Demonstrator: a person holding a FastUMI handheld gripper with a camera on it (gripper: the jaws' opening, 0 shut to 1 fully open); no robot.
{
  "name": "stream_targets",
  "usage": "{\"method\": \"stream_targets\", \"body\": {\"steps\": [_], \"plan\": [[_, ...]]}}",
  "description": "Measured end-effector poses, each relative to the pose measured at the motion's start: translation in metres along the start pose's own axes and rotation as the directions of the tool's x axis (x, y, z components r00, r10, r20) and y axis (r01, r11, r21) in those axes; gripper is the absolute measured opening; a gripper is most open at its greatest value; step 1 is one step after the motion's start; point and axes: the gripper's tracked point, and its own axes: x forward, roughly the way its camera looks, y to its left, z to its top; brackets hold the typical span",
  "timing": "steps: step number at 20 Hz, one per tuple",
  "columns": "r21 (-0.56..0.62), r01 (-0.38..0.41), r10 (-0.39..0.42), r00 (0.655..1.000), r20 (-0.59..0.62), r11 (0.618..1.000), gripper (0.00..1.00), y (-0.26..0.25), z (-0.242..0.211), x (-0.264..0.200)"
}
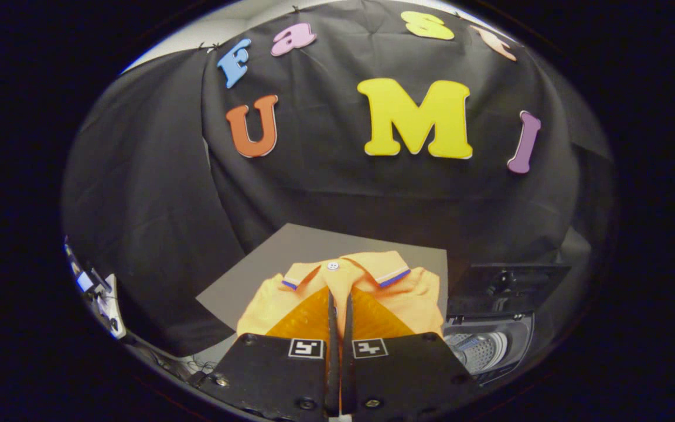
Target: Put the clothes into the washing machine and then close the washing machine lid.
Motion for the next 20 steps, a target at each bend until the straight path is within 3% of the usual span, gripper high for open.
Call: {"method": "stream_targets", "body": {"steps": [4,11,15,20], "plan": [[-0.007,0.03,-0.029,0.991,0.133,1.0,0.05,-0.017,0.037,-0.037],[-0.003,0.103,-0.097,0.945,0.313,0.995,0.05,-0.061,0.084,-0.143],[0.025,0.172,-0.169,0.916,0.364,0.985,0.05,-0.111,0.101,-0.178],[0.062,0.246,-0.252,0.899,0.358,0.967,0.05,-0.184,0.098,-0.188]]}}
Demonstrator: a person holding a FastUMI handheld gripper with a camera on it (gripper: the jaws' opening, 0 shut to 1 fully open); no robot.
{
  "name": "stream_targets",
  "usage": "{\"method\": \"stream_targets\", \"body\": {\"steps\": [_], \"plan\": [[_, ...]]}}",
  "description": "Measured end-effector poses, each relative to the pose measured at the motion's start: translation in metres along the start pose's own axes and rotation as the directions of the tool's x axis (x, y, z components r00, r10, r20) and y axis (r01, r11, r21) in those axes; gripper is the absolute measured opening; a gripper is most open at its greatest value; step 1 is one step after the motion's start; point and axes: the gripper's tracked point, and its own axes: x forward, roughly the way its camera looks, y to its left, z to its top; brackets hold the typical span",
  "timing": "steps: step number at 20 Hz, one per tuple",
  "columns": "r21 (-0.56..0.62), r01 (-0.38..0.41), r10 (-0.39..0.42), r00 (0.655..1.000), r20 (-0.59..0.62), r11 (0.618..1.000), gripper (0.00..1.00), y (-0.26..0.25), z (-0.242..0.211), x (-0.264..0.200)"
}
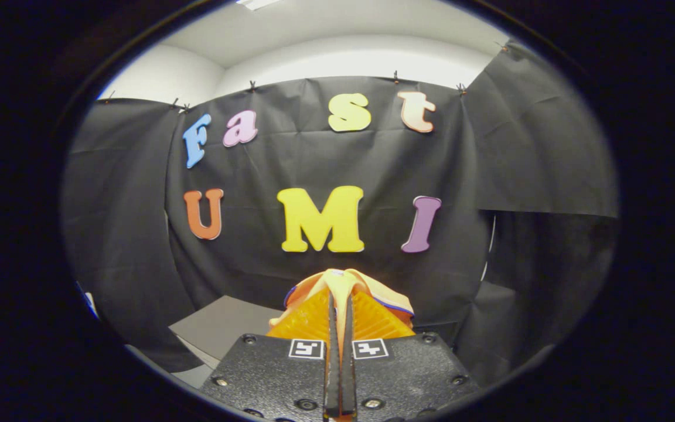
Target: Put the clothes into the washing machine and then close the washing machine lid.
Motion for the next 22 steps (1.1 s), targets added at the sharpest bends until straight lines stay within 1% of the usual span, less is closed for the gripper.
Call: {"method": "stream_targets", "body": {"steps": [2,5,8,11,16,22], "plan": [[0.001,0.012,-0.012,1.0,-0.022,1.0,0.05,-0.023,-0.01,0.009],[0.006,0.021,-0.021,0.997,-0.07,1.0,0.05,-0.054,-0.038,0.028],[0.025,0.02,-0.017,0.989,-0.145,0.999,0.05,-0.078,-0.079,0.054],[0.072,0.02,-0.002,0.972,-0.236,0.997,0.05,-0.096,-0.127,0.081],[0.092,0.035,0.002,0.928,-0.373,0.995,0.05,-0.122,-0.205,0.126],[0.1,0.058,0.004,0.846,-0.533,0.993,0.05,-0.137,-0.294,0.163]]}}
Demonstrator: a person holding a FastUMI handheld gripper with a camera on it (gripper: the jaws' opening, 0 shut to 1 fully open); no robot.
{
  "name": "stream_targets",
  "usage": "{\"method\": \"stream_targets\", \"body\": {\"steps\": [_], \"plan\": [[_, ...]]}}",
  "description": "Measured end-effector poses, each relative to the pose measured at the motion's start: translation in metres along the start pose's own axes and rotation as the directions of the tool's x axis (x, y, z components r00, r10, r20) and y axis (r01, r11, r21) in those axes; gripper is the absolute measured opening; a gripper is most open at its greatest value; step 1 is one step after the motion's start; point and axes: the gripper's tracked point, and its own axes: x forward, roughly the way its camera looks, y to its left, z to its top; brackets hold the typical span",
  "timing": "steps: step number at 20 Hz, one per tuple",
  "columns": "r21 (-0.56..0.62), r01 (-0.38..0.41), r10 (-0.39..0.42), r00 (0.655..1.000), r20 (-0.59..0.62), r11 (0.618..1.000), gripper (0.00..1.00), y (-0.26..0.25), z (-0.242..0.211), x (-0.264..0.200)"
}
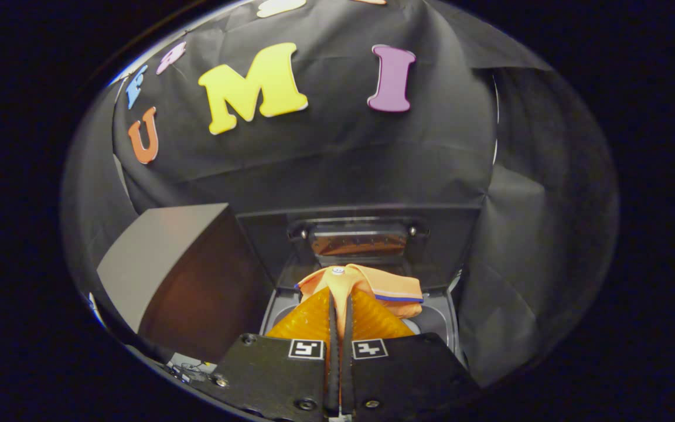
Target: Put the clothes into the washing machine and then close the washing machine lid.
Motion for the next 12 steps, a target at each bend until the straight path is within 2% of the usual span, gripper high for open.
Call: {"method": "stream_targets", "body": {"steps": [6,12], "plan": [[0.013,0.022,-0.019,0.985,-0.169,1.0,0.05,-0.02,-0.064,0.047],[0.062,0.064,-0.04,0.944,-0.328,0.996,0.05,-0.029,-0.119,0.074]]}}
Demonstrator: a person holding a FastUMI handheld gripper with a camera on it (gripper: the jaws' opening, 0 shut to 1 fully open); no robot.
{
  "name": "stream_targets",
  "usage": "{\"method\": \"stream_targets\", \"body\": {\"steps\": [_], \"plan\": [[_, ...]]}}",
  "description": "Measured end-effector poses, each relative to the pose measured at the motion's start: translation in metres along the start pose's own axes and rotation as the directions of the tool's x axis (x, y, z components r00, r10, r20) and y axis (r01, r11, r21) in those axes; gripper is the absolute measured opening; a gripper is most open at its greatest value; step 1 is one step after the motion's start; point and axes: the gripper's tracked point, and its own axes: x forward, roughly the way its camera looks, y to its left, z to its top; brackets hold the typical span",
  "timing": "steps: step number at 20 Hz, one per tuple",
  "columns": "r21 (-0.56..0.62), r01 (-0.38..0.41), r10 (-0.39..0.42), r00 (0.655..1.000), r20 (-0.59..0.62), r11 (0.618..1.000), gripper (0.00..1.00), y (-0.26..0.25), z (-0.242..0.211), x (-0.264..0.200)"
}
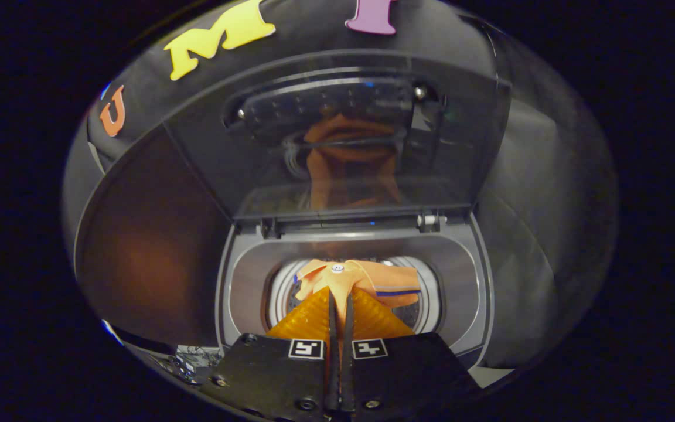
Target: Put the clothes into the washing machine and then close the washing machine lid.
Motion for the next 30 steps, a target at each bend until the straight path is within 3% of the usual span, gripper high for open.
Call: {"method": "stream_targets", "body": {"steps": [6,13,17,18,23,30], "plan": [[0.031,0.012,-0.008,0.991,-0.133,0.999,0.05,-0.007,-0.042,0.017],[0.017,0.04,-0.038,0.99,-0.133,0.999,0.05,-0.011,-0.038,0.014],[0.028,0.034,-0.03,0.99,-0.14,0.999,0.11,-0.011,-0.042,0.014],[0.02,0.027,-0.024,0.99,-0.139,0.999,0.16,-0.01,-0.043,0.012],[-0.001,0.065,-0.064,0.991,-0.118,0.998,0.88,-0.023,-0.043,0.008],[0.005,0.091,-0.091,0.991,-0.094,0.996,0.86,-0.035,-0.042,0.003]]}}
